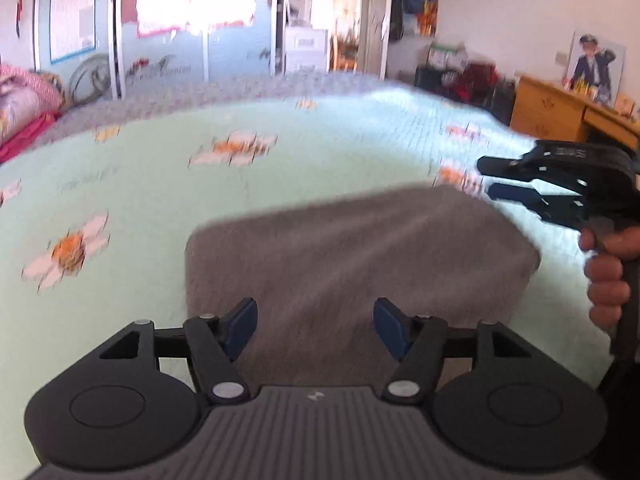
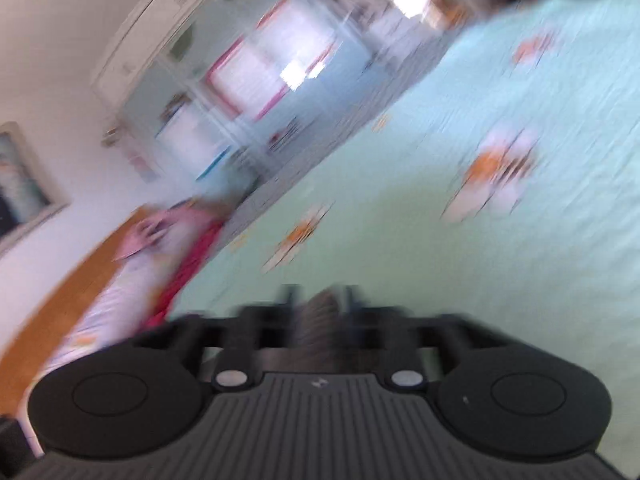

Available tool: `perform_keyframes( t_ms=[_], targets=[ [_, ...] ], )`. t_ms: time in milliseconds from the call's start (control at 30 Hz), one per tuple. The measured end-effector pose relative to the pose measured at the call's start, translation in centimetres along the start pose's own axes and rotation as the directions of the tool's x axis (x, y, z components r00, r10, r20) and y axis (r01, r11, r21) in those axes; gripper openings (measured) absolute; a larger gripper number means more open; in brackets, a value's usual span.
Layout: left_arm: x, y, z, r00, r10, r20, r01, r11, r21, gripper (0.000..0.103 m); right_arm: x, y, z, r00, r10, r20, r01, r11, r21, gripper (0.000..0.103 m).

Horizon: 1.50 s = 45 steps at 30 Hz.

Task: Fold clothes

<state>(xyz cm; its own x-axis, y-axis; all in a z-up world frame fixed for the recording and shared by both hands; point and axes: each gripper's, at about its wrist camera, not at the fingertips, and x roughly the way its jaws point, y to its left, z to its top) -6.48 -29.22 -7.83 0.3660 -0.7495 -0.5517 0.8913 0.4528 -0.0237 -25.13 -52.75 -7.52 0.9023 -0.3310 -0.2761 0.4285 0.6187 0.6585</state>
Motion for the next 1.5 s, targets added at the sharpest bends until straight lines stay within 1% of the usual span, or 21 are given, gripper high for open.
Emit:
perform_keyframes(
  t_ms=[67,133,167,233,267,300,333,367,400,433,467,500,533,567,633,700,800,900,1000,1167,1500],
  targets=[
    [1.2,-0.3,0.9,1.0,0.011,0.011,-0.011,1.0,0.006,0.067,-0.8,2.0,-0.4,0.997,0.071,-0.012,-0.071,0.997,-0.043,0.048],
    [2.7,-0.2,1.4,1.0,0.024,-0.011,-0.024,1.0,-0.014,0.068,-0.1,4.6,-0.9,0.991,0.125,-0.039,-0.129,0.987,-0.1,0.05],
    [3.5,0.0,1.4,0.999,0.027,-0.042,-0.028,0.999,-0.034,0.068,0.8,5.3,-1.2,0.988,0.141,-0.064,-0.147,0.983,-0.106,0.052],
    [4.9,0.5,0.9,0.992,0.018,-0.123,-0.026,0.997,-0.068,0.069,3.4,5.4,-1.6,0.981,0.128,-0.144,-0.142,0.986,-0.089,0.052],
    [4.8,0.5,1.0,0.991,0.014,-0.134,-0.024,0.997,-0.074,0.069,5.0,4.6,-1.6,0.979,0.077,-0.19,-0.093,0.993,-0.078,0.051],
    [4.2,0.4,1.3,0.992,0.012,-0.128,-0.022,0.997,-0.075,0.069,5.8,3.4,-1.5,0.977,0.02,-0.214,-0.035,0.997,-0.069,0.044],
    [3.7,0.3,1.6,0.992,0.01,-0.123,-0.019,0.997,-0.075,0.069,5.9,2.0,-1.1,0.976,-0.017,-0.215,0.005,0.999,-0.052,0.032],
    [3.1,0.2,2.1,0.994,0.007,-0.111,-0.016,0.996,-0.082,0.069,5.6,1.0,-0.6,0.977,-0.053,-0.208,0.045,0.998,-0.044,0.008],
    [2.5,0.1,2.6,0.995,0.004,-0.095,-0.013,0.996,-0.092,0.069,4.6,0.9,-0.1,0.979,-0.089,-0.181,0.081,0.995,-0.055,0.013],
    [1.9,0.0,3.1,0.997,0.002,-0.078,-0.01,0.995,-0.102,0.07,3.5,1.2,0.3,0.98,-0.13,-0.151,0.119,0.99,-0.081,0.022],
    [1.3,-0.2,3.6,0.998,0.0,-0.062,-0.007,0.994,-0.113,0.07,2.2,2.5,0.5,0.978,-0.178,-0.112,0.161,0.977,-0.139,0.044],
    [0.9,-0.3,4.1,0.998,0.003,-0.066,-0.012,0.991,-0.136,0.072,1.0,3.8,0.7,0.972,-0.223,-0.071,0.205,0.959,-0.195,0.057],
    [0.8,-0.5,4.4,0.997,0.009,-0.081,-0.023,0.986,-0.168,0.073,-0.1,5.0,0.7,0.965,-0.258,-0.04,0.241,0.94,-0.242,0.062],
    [0.6,-0.6,4.8,0.995,0.015,-0.096,-0.034,0.98,-0.199,0.073,-0.9,6.3,0.5,0.96,-0.276,-0.035,0.257,0.927,-0.274,0.067],
    [0.0,-0.9,5.4,0.992,0.018,-0.127,-0.05,0.966,-0.255,0.073,-2.0,8.7,-0.1,0.947,-0.321,-0.035,0.294,0.901,-0.32,0.071],
    [-1.0,-0.9,5.3,0.987,0.042,-0.154,-0.084,0.958,-0.275,0.074,-2.6,10.7,-0.8,0.927,-0.372,-0.052,0.335,0.881,-0.335,0.077],
    [-2.6,-0.9,4.9,0.977,0.105,-0.186,-0.154,0.949,-0.274,0.074,-2.2,12.8,-1.9,0.89,-0.443,-0.106,0.388,0.859,-0.335,0.078],
    [-4.3,-0.6,4.2,0.969,0.153,-0.194,-0.202,0.941,-0.27,0.074,-2.1,14.8,-2.5,0.873,-0.468,-0.138,0.396,0.845,-0.36,0.078],
    [-5.5,-0.1,3.9,0.966,0.167,-0.2,-0.22,0.933,-0.284,0.074,-2.3,16.7,-3.3,0.868,-0.474,-0.147,0.385,0.83,-0.404,0.078],
    [-7.4,0.2,4.5,0.962,0.206,-0.181,-0.253,0.922,-0.293,0.074,-3.3,19.2,-3.7,0.863,-0.487,-0.136,0.387,0.809,-0.441,0.078],
    [-8.2,-0.5,5.2,0.961,0.208,-0.185,-0.253,0.929,-0.27,0.074,-3.9,21.0,-3.7,0.832,-0.539,-0.134,0.416,0.764,-0.493,0.079]
  ],
)
